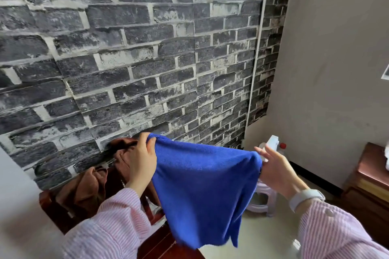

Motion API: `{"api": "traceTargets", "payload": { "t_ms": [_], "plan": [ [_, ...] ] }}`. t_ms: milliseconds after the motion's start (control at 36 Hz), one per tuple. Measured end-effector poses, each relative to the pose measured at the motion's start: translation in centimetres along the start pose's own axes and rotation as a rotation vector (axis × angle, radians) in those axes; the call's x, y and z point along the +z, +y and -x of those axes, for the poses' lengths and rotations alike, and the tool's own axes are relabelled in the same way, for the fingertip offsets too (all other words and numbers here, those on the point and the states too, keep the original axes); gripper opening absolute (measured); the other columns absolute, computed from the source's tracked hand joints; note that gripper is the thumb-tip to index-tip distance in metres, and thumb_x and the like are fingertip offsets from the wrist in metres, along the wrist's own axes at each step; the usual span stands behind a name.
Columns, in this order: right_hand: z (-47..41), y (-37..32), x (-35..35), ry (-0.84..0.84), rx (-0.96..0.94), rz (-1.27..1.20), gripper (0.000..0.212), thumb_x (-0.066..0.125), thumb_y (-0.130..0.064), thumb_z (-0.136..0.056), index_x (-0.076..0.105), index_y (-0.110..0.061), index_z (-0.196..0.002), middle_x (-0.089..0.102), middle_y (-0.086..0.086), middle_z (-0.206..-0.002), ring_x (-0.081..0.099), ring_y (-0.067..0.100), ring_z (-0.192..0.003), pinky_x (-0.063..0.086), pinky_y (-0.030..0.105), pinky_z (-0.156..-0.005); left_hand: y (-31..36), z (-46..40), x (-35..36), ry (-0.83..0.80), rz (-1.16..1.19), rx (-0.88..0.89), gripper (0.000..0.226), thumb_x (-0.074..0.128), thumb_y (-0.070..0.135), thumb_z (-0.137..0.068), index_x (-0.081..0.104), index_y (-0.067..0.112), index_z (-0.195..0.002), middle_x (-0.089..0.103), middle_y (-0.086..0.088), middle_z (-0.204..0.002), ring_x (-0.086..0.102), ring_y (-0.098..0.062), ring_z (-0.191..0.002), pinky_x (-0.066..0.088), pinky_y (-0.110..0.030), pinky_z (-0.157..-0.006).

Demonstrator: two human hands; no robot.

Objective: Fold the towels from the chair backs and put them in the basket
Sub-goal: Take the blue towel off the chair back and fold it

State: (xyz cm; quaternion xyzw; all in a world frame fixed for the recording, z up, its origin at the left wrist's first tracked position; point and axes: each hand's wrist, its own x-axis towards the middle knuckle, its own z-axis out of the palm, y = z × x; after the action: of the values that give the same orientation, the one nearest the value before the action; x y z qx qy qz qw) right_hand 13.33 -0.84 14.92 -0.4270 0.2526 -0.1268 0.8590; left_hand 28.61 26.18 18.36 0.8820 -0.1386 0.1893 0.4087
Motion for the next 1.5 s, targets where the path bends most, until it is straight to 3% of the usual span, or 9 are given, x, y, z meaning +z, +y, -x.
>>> {"api": "traceTargets", "payload": {
  "t_ms": [83,194,361,583,694,861,1056,1222,1500],
  "plan": [
    [-0.2,-1.1,-0.6,0.032,0.147,0.013,0.030,0.041,-0.032,-0.094,0.057,-0.007,-0.098,0.064,0.018,-0.077,0.064,0.027,-0.069,0.054,0.026,-0.052,-1.3,-0.3,0.2,0.004,0.008,-0.030,0.019,0.047,0.023,-0.094,0.055,0.008,-0.102,0.063,-0.025,-0.073,0.060,-0.042,-0.074,0.043,-0.043,-0.069],
    [-0.4,-0.6,-1.3,-0.016,0.259,0.353,0.038,0.051,-0.012,-0.090,0.050,0.011,-0.121,0.058,0.027,-0.109,0.059,0.032,-0.089,0.053,0.036,-0.073,-1.8,-0.5,0.2,-0.041,0.029,-0.076,0.021,0.042,0.027,-0.095,0.052,0.012,-0.105,0.064,-0.025,-0.083,0.058,-0.041,-0.084,0.042,-0.041,-0.076],
    [-0.4,-0.7,-0.1,0.057,0.122,0.259,0.033,0.030,0.007,-0.090,0.052,-0.006,-0.111,0.059,0.013,-0.084,0.056,0.022,-0.067,0.049,0.022,-0.049,-3.6,-1.3,1.0,-0.050,-0.017,-0.148,0.039,0.021,0.063,-0.080,0.040,0.030,-0.088,0.060,-0.020,-0.079,0.053,-0.040,-0.089,0.042,-0.051,-0.087],
    [-0.5,-3.0,1.2,0.260,-0.212,0.392,0.036,0.046,0.012,-0.081,0.060,-0.007,-0.108,0.050,0.005,-0.067,0.043,0.012,-0.052,0.032,0.012,-0.034,-1.8,-3.0,-0.1,-0.102,0.116,-0.152,0.023,0.048,0.024,-0.094,0.052,0.003,-0.103,0.062,-0.024,-0.097,0.056,-0.039,-0.093,0.039,-0.039,-0.079],
    [-0.4,-3.9,0.9,0.268,-0.259,0.423,0.036,0.050,0.008,-0.080,0.062,-0.012,-0.108,0.045,0.000,-0.067,0.034,0.012,-0.050,0.021,0.013,-0.032,-1.5,-3.8,-0.5,-0.066,0.231,-0.198,0.018,0.056,0.026,-0.089,0.052,0.010,-0.095,0.061,-0.009,-0.091,0.058,-0.030,-0.092,0.043,-0.038,-0.086],
    [-0.5,-4.4,0.0,0.214,-0.132,0.226,0.027,0.049,0.001,-0.084,0.064,-0.017,-0.098,0.046,0.002,-0.068,0.039,0.010,-0.046,0.030,0.016,-0.037,-1.8,-4.3,-0.6,-0.082,0.264,-0.204,0.018,0.057,0.031,-0.088,0.058,0.013,-0.086,0.063,-0.008,-0.090,0.057,-0.027,-0.087,0.046,-0.038,-0.084],
    [0.1,-3.4,-1.6,0.138,0.008,0.617,0.033,0.042,0.013,-0.084,0.066,-0.001,-0.066,0.049,0.005,-0.045,0.041,0.008,-0.037,0.029,0.013,-0.034,-1.9,-3.6,-0.8,-0.390,0.480,-0.152,0.016,0.059,0.005,-0.086,0.063,0.010,-0.101,0.060,-0.007,-0.087,0.053,-0.020,-0.082,0.043,-0.027,-0.077],
    [0.4,-2.2,-1.2,0.181,-0.035,0.938,0.043,0.037,0.016,-0.080,0.067,-0.008,-0.064,0.048,0.000,-0.049,0.037,0.012,-0.052,0.033,0.014,-0.038,-3.0,-2.3,0.1,-0.427,0.134,0.001,0.040,0.068,0.005,-0.075,0.058,0.022,-0.110,0.058,-0.005,-0.119,0.054,-0.025,-0.110,0.039,-0.038,-0.100],
    [-0.1,-1.2,-2.0,0.273,-0.283,1.060,0.018,0.052,0.000,-0.085,0.065,-0.001,-0.099,0.059,0.012,-0.088,0.052,0.023,-0.084,0.039,0.026,-0.072,-4.0,-1.5,-0.1,-0.236,-0.055,0.128,0.009,0.060,0.014,-0.084,0.062,0.016,-0.094,0.069,-0.007,-0.094,0.062,-0.029,-0.092,0.045,-0.037,-0.083]
  ]
}}
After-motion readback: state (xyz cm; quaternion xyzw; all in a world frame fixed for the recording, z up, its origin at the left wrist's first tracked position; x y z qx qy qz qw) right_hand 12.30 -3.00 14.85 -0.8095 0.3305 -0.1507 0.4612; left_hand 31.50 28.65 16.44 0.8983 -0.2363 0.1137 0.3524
